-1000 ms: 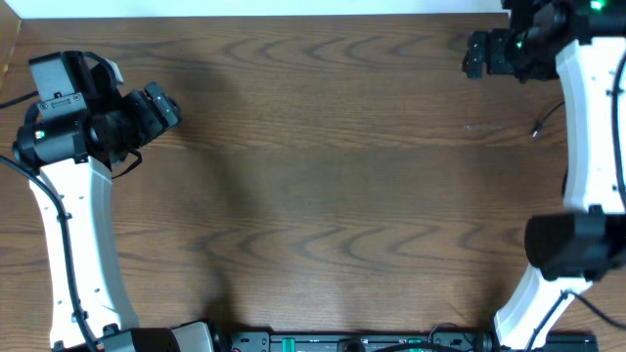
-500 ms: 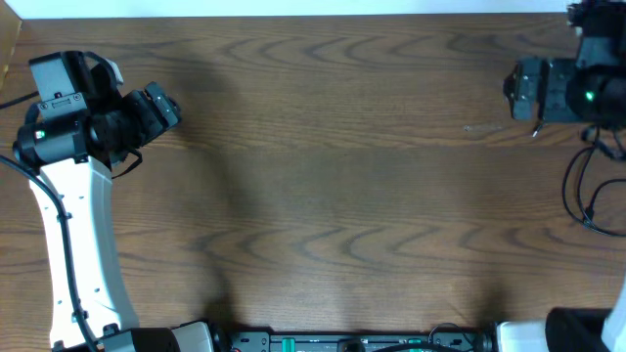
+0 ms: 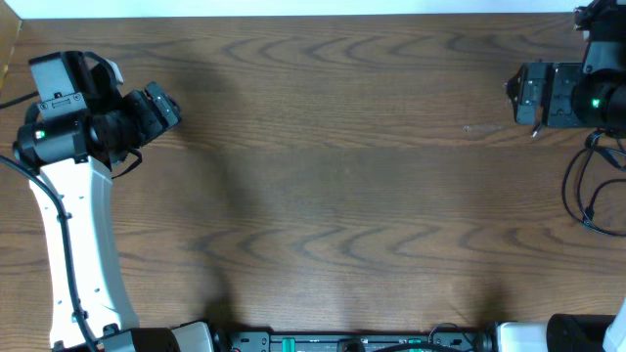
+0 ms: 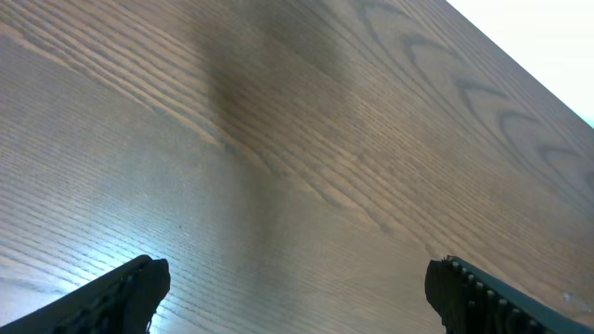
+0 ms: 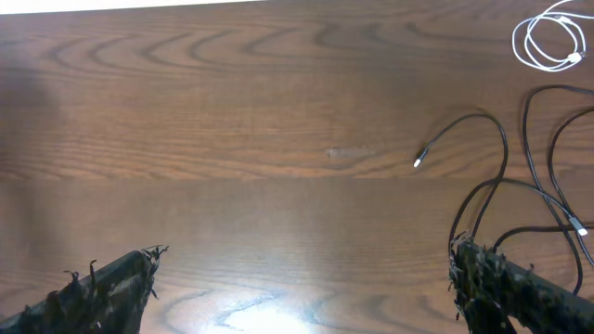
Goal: Untangle cables
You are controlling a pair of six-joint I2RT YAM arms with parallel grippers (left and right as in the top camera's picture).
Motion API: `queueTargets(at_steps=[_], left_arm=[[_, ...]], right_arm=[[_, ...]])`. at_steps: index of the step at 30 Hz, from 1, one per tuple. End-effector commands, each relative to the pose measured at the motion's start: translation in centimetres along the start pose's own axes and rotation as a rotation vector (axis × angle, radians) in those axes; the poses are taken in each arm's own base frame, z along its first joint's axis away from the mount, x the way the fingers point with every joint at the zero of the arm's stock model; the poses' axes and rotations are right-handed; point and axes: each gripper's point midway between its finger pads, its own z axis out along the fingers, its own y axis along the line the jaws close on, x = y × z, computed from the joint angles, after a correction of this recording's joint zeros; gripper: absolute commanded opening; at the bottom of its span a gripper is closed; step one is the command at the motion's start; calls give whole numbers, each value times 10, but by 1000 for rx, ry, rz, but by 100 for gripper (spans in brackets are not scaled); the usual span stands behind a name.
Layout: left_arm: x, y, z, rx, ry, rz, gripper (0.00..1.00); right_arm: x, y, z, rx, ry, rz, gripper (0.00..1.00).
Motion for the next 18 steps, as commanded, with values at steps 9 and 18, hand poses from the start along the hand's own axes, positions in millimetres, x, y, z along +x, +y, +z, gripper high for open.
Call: queueTargets(at_steps=[9, 18], left_arm=[[-1, 1, -1, -7, -2, -7, 94], [-1, 1, -1, -7, -2, -7, 94]], right_arm=[[37, 3, 22, -4, 37, -9, 99], [44, -1, 57, 10, -428, -190, 99]])
